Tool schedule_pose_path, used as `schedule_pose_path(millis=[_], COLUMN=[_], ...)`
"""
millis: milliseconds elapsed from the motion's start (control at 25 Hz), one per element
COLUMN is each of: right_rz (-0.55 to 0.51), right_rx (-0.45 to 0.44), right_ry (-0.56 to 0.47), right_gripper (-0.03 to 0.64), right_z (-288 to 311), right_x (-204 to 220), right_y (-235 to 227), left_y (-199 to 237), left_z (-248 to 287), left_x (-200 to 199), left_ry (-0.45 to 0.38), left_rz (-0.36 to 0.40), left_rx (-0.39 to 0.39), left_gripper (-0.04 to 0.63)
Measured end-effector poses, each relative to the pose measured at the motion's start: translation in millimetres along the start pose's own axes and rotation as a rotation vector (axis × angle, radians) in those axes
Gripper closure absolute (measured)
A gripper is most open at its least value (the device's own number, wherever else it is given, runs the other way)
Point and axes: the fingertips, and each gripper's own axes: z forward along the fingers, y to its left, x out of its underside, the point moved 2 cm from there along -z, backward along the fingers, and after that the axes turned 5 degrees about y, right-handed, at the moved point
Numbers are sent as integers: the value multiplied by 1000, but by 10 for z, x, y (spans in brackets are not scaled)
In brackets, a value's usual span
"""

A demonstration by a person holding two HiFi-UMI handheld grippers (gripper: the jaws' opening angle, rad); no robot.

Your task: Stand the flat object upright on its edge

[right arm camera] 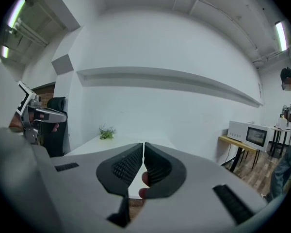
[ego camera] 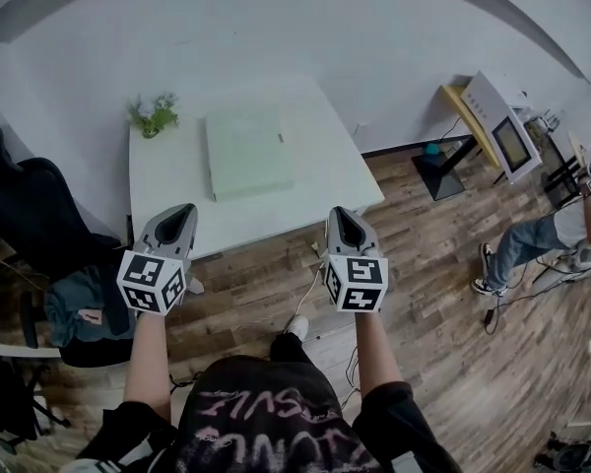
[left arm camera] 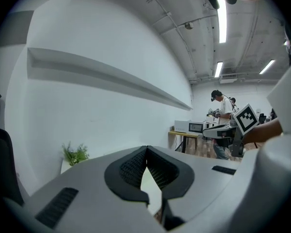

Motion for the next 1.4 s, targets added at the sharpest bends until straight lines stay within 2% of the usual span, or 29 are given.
schedule_pose_path(millis=[320,600,1040,1400], right_rz=[7,16,8,18], right_rx=[-98,-201,-320,-330], right_ry=[33,54,79,110], right_gripper=[589,589,589,589], right_z=[673,1184,1768,2309], right_x=[-28,-58,-124,-202], right_y=[-586,-871,-604,-399], left_y=[-99,-128,218,706], left_z=[741,1115,1191,1551], left_x=[-125,-195,-182,-114], left_ry=[37,71,94,91], left_rz=[-27,-42,-65,-104], left_rx=[-76,-175,-279,-242], left_gripper=[579,580,578,578])
